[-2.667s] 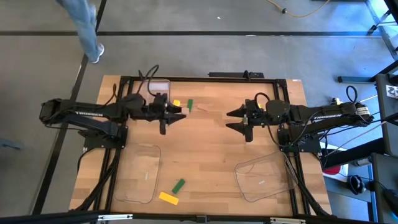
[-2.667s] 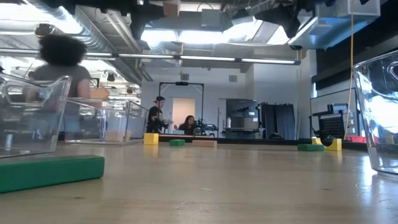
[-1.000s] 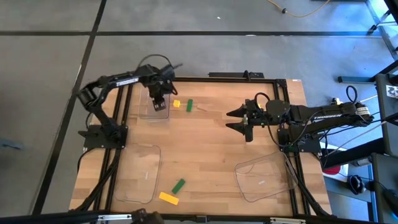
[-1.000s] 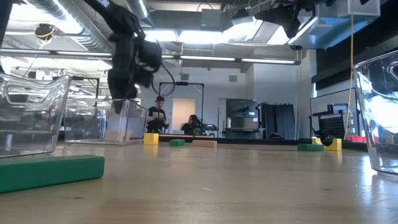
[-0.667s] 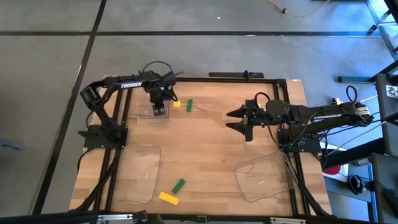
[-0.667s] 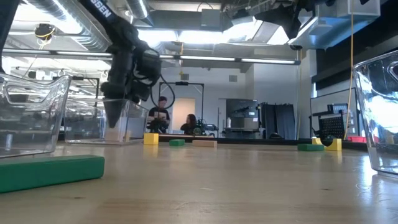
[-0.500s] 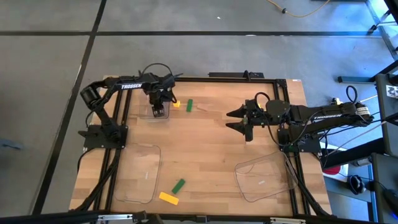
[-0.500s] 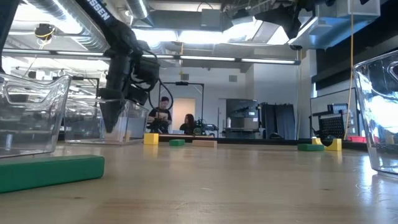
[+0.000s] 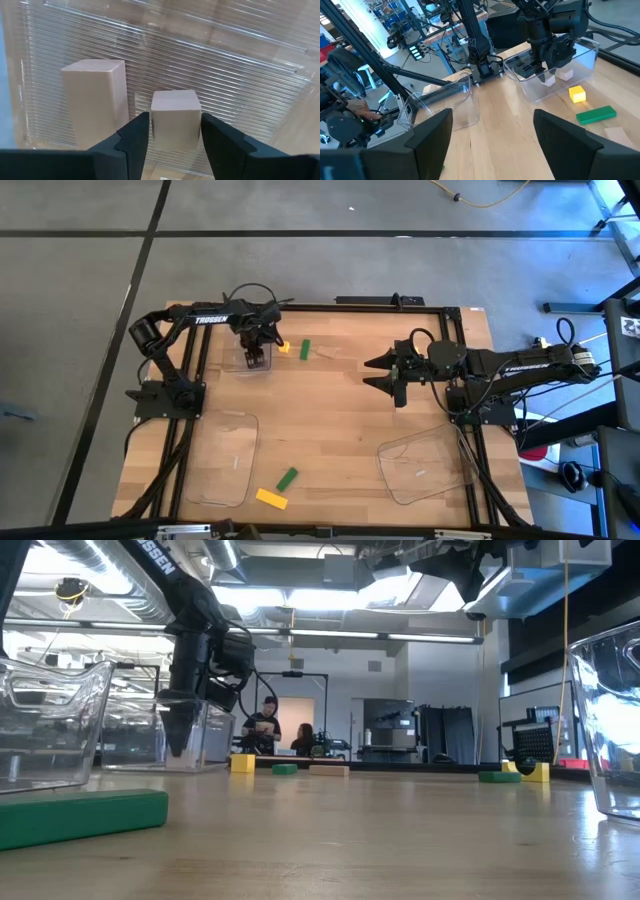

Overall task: Sort & place blocks by color
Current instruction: Put the bottom brown block into the top left transparent bin, then put the brown block into the top left transparent bin

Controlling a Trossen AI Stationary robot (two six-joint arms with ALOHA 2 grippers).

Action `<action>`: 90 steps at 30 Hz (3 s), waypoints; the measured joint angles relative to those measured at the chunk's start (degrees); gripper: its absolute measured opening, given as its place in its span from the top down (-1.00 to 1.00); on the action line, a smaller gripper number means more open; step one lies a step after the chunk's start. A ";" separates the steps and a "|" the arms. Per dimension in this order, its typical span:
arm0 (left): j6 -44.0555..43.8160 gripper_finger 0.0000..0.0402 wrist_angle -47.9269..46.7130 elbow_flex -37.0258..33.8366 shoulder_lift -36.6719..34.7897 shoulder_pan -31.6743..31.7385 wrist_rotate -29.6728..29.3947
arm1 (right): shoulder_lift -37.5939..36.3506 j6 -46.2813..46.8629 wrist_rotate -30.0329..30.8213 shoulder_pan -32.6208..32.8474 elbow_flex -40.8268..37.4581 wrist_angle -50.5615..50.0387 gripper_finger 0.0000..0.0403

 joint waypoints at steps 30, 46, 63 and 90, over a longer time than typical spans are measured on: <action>-30.04 0.12 38.50 4.46 -36.59 -26.45 5.74 | -0.02 -4.96 0.02 -0.02 0.00 2.79 -0.39; -30.20 0.13 54.75 -6.66 -41.98 -38.32 -7.35 | -0.02 -4.79 0.00 0.00 0.02 3.15 -0.39; -32.06 0.13 54.80 -6.67 -42.01 -38.29 -7.40 | 29.82 -4.86 2.85 -10.86 21.18 -16.33 -0.39; -32.17 0.13 54.80 -6.67 -42.01 -38.29 -10.64 | 56.55 8.44 4.31 -20.15 26.21 -9.76 0.94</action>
